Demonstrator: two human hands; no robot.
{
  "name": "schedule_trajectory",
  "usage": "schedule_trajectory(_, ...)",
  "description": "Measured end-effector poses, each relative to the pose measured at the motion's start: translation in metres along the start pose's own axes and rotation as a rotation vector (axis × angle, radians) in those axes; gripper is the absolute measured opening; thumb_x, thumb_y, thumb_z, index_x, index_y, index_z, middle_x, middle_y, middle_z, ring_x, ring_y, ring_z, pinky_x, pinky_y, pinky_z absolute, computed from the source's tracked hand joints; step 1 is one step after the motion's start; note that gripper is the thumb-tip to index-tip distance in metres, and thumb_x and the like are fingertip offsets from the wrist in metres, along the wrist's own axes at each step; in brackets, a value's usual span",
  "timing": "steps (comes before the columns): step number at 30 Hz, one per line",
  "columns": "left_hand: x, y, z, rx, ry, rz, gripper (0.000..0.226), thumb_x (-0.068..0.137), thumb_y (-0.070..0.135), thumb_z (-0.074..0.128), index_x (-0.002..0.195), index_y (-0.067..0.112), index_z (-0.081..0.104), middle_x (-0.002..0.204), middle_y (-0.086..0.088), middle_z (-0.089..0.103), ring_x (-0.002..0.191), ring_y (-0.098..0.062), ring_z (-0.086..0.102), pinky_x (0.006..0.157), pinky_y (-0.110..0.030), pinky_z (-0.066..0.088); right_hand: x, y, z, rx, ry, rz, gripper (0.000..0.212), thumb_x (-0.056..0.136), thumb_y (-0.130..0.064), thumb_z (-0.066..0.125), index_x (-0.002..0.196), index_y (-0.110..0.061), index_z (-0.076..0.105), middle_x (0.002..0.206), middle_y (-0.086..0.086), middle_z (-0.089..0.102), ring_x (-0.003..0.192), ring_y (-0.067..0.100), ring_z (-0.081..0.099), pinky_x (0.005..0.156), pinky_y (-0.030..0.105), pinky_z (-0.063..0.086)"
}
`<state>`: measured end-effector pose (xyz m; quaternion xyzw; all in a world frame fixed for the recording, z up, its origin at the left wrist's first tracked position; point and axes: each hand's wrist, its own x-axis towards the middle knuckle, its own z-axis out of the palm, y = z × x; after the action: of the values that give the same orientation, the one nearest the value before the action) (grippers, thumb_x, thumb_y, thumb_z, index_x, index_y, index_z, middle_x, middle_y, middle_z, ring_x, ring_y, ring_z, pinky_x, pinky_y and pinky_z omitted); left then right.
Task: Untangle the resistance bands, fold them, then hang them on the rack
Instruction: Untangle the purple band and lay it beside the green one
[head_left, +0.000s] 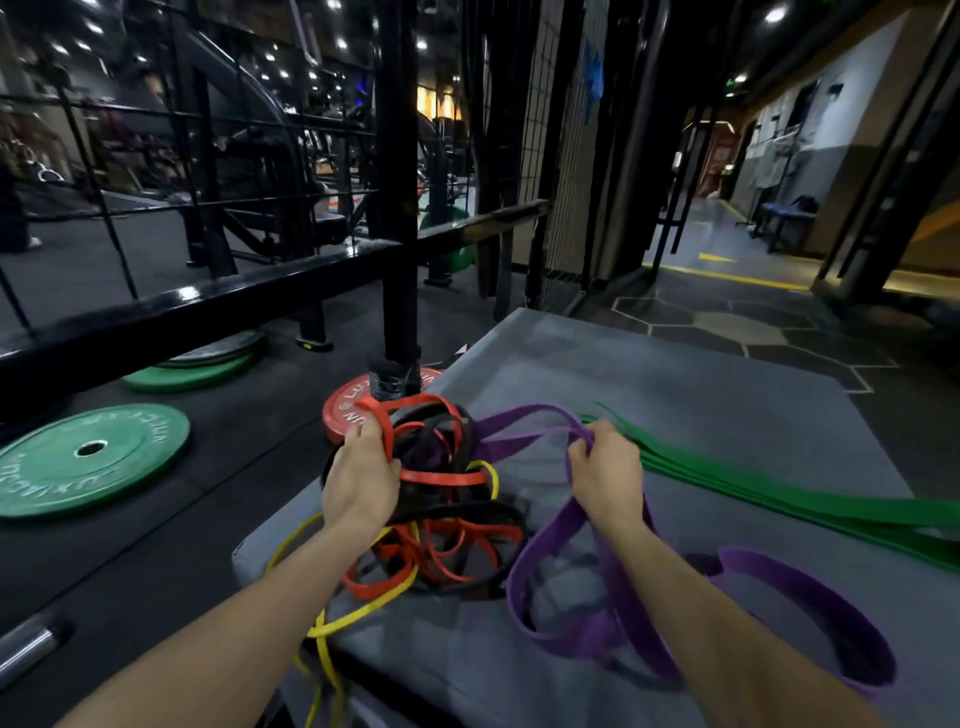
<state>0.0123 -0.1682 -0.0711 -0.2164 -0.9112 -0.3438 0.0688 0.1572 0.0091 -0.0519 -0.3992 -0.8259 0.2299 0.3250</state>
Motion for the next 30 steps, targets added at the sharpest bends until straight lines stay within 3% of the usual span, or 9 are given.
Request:
schedule_trajectory(6, -0.003, 0.004, 0.006, 0.028, 0.019, -0.006, 0.019, 0.088, 0.006, 0.052, 0.106, 0.003, 0.047, 0.111, -0.015, 0.048, 0.097, -0.041, 0.053, 0.076, -0.047, 0.042, 0.015, 0.016, -0.046, 0.17, 0.254, 0.156, 0.013, 0.091, -0.006, 0.047, 0.095, 0.005, 0.052, 0.097, 0.028, 0.059, 0.093, 0.043, 0.056, 0.076, 0.045, 0.043)
schedule_trajectory(10, -0.008, 0.01, 0.011, 0.028, 0.001, -0.069, 0.023, 0.086, 0.003, 0.05, 0.108, 0.001, 0.045, 0.118, -0.018, 0.038, 0.094, -0.044, 0.054, 0.075, -0.049, 0.042, 0.015, 0.041, -0.075, 0.082, 0.271, 0.132, 0.006, 0.09, -0.005, 0.045, 0.087, -0.001, 0.047, 0.094, 0.027, 0.057, 0.088, 0.042, 0.055, 0.071, 0.045, 0.041)
schedule_trajectory(12, -0.009, 0.012, 0.01, 0.008, -0.005, -0.108, 0.03, 0.085, 0.007, 0.057, 0.108, 0.0, 0.04, 0.123, -0.02, 0.033, 0.092, -0.046, 0.056, 0.073, -0.049, 0.043, 0.008, 0.051, -0.074, -0.041, 0.166, 0.079, 0.01, 0.091, -0.007, 0.045, 0.09, 0.0, 0.053, 0.094, 0.026, 0.059, 0.087, 0.041, 0.056, 0.071, 0.043, 0.043)
schedule_trajectory(14, -0.01, 0.009, 0.008, -0.031, -0.018, -0.145, 0.041, 0.084, 0.015, 0.064, 0.11, -0.001, 0.037, 0.131, -0.022, 0.026, 0.091, -0.048, 0.057, 0.074, -0.048, 0.045, 0.0, 0.057, -0.064, -0.16, -0.045, 0.031, 0.02, 0.089, -0.011, 0.044, 0.095, 0.0, 0.06, 0.098, 0.024, 0.062, 0.093, 0.04, 0.059, 0.075, 0.04, 0.045)
schedule_trajectory(17, -0.011, 0.0, -0.001, -0.039, -0.068, -0.217, 0.054, 0.084, 0.034, 0.064, 0.114, -0.001, 0.036, 0.131, -0.021, 0.027, 0.096, -0.045, 0.056, 0.086, -0.05, 0.045, -0.009, 0.046, -0.048, -0.34, -0.301, -0.044, 0.032, 0.09, -0.025, 0.045, 0.106, -0.001, 0.058, 0.118, 0.021, 0.051, 0.114, 0.038, 0.048, 0.093, 0.037, 0.04)
schedule_trajectory(19, -0.014, -0.009, -0.008, 0.04, -0.096, -0.237, 0.059, 0.085, 0.046, 0.059, 0.117, 0.001, 0.038, 0.127, -0.019, 0.033, 0.11, -0.042, 0.051, 0.094, -0.049, 0.039, -0.014, 0.027, -0.04, -0.353, -0.296, -0.153, 0.039, 0.092, -0.028, 0.052, 0.122, -0.003, 0.052, 0.13, 0.015, 0.04, 0.122, 0.035, 0.037, 0.105, 0.036, 0.03)
schedule_trajectory(22, -0.02, -0.02, -0.02, 0.063, -0.135, -0.21, 0.057, 0.089, 0.051, 0.05, 0.119, 0.004, 0.042, 0.125, -0.017, 0.04, 0.119, -0.038, 0.044, 0.096, -0.047, 0.035, -0.028, -0.012, -0.026, -0.254, -0.271, -0.366, 0.043, 0.091, -0.026, 0.056, 0.129, -0.007, 0.049, 0.129, 0.01, 0.042, 0.121, 0.029, 0.035, 0.103, 0.03, 0.025)
schedule_trajectory(27, -0.031, -0.047, -0.041, 0.043, -0.144, -0.194, 0.045, 0.093, 0.046, 0.043, 0.12, 0.01, 0.044, 0.128, -0.015, 0.04, 0.122, -0.036, 0.04, 0.101, -0.047, 0.034, -0.066, -0.049, 0.02, -0.216, -0.567, -0.503, 0.056, 0.084, -0.031, 0.064, 0.134, -0.013, 0.045, 0.13, 0.012, 0.04, 0.124, 0.03, 0.034, 0.106, 0.03, 0.025)
schedule_trajectory(30, -0.038, -0.065, -0.053, 0.078, -0.313, -0.259, 0.065, 0.085, 0.053, 0.05, 0.132, 0.01, 0.038, 0.139, -0.016, 0.032, 0.132, -0.036, 0.031, 0.105, -0.043, 0.03, -0.084, -0.053, 0.039, -0.255, -0.64, -0.5, 0.066, 0.082, -0.034, 0.068, 0.139, -0.018, 0.04, 0.135, 0.01, 0.035, 0.126, 0.03, 0.03, 0.11, 0.031, 0.023)
